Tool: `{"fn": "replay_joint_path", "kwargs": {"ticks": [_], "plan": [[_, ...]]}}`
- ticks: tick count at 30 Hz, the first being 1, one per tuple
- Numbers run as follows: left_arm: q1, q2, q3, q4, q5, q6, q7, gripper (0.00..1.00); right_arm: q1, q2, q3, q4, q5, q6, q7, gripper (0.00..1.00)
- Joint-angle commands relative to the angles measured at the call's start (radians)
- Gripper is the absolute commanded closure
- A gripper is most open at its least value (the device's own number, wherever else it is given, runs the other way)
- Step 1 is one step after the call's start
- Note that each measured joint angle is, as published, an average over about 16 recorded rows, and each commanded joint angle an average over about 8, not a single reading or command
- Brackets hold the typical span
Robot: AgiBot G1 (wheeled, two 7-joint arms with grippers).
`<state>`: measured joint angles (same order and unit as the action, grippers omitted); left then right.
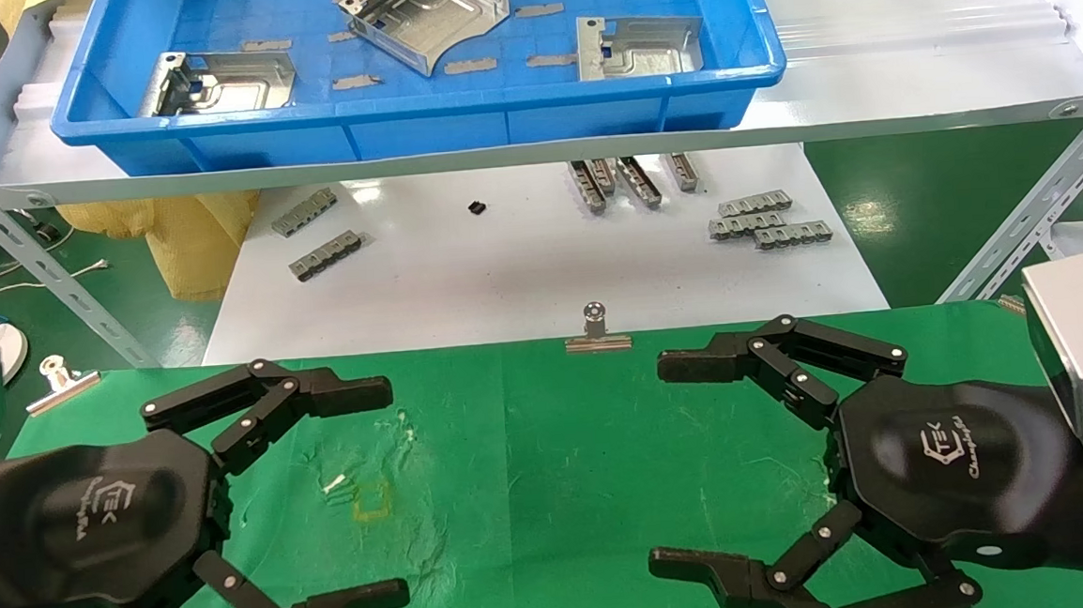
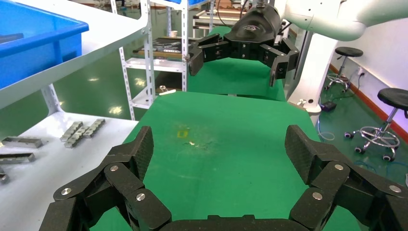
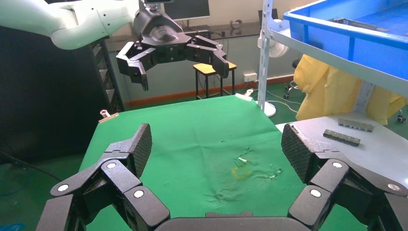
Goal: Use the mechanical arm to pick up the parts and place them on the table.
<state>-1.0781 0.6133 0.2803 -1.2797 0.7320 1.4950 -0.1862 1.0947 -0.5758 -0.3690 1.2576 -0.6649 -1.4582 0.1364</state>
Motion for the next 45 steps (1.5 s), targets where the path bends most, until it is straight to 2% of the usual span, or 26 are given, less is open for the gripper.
{"fn": "replay_joint_path", "kwargs": {"ticks": [1, 7, 45], "plan": [[0.0, 0.0, 0.0, 0.0, 0.0, 0.0, 0.0, 0.0, 0.0, 0.0, 0.0, 0.0, 0.0, 0.0, 0.0, 0.25], [0.0, 0.0, 0.0, 0.0, 0.0, 0.0, 0.0, 0.0, 0.0, 0.0, 0.0, 0.0, 0.0, 0.0, 0.0, 1.0], [-0.007, -0.001, -0.002, -0.003, 0.002, 0.0, 0.001, 0.0, 0.0, 0.0, 0.0, 0.0, 0.0, 0.0, 0.0, 1.0]]}}
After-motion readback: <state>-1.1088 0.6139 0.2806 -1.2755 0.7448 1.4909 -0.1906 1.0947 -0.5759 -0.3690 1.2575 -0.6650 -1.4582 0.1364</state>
